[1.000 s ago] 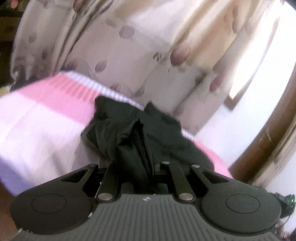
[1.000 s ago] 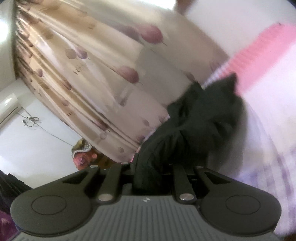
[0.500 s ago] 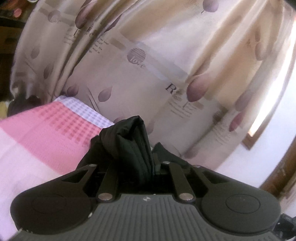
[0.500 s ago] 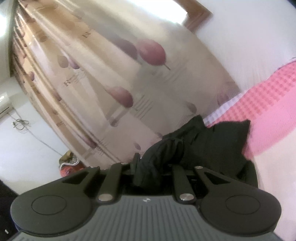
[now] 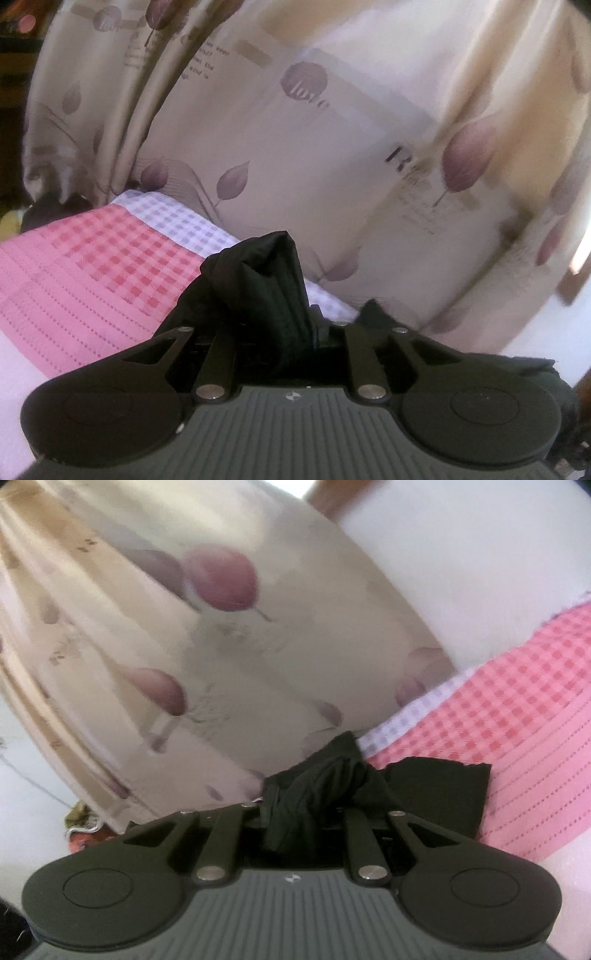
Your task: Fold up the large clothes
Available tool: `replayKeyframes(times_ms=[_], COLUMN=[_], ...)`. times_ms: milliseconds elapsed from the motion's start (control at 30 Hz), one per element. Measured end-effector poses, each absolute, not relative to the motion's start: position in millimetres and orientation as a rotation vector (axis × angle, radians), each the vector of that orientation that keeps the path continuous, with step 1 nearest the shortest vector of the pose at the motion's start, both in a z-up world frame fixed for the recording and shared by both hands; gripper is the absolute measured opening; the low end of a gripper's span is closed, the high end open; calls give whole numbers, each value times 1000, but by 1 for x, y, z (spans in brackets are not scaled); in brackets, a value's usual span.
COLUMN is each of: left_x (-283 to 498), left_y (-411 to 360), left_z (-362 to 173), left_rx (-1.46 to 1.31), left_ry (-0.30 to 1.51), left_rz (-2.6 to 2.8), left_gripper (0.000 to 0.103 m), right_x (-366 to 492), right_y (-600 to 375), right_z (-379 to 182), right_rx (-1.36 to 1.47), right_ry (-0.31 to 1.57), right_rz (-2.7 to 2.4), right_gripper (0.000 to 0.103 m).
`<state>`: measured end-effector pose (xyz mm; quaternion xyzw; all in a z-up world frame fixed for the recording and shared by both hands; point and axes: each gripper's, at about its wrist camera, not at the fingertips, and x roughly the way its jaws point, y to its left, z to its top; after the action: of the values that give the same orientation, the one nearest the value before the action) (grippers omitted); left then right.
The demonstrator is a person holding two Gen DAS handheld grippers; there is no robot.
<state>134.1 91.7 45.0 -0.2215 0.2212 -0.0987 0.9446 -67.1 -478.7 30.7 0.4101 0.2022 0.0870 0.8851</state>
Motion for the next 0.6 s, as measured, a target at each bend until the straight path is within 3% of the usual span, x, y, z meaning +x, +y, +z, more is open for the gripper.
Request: replayKeyframes(times_ms=[267, 367, 433, 500, 533, 567, 600], left_x=[166, 169, 171, 171, 169, 166, 161], left_y=[80, 74, 73, 71, 70, 69, 67], left_z=[16, 10, 8, 8, 9, 11, 14], left_rx=[-417, -404, -402, -403, -405, -400, -389], left_ry=[481, 484, 481, 469, 452, 422, 391], left_rz=[-158, -154, -154, -147, -136, -114, -84], left_gripper=[31, 39, 48, 75, 82, 98, 103], right_x=[-29, -23, -20, -20, -20, -22, -27], right_y=[-488, -491, -495, -501, -504, -508, -511], right_z=[-13, -27, -36, -44, -45, -47, -47], right_rx=[922, 959, 1017, 1099, 1133, 1166, 1190], right_ry=[480, 498, 502, 486, 471, 447, 411], right_rz=[114, 103, 114, 132, 143, 151, 148], right_gripper=[16, 18, 26, 34, 45, 52, 70])
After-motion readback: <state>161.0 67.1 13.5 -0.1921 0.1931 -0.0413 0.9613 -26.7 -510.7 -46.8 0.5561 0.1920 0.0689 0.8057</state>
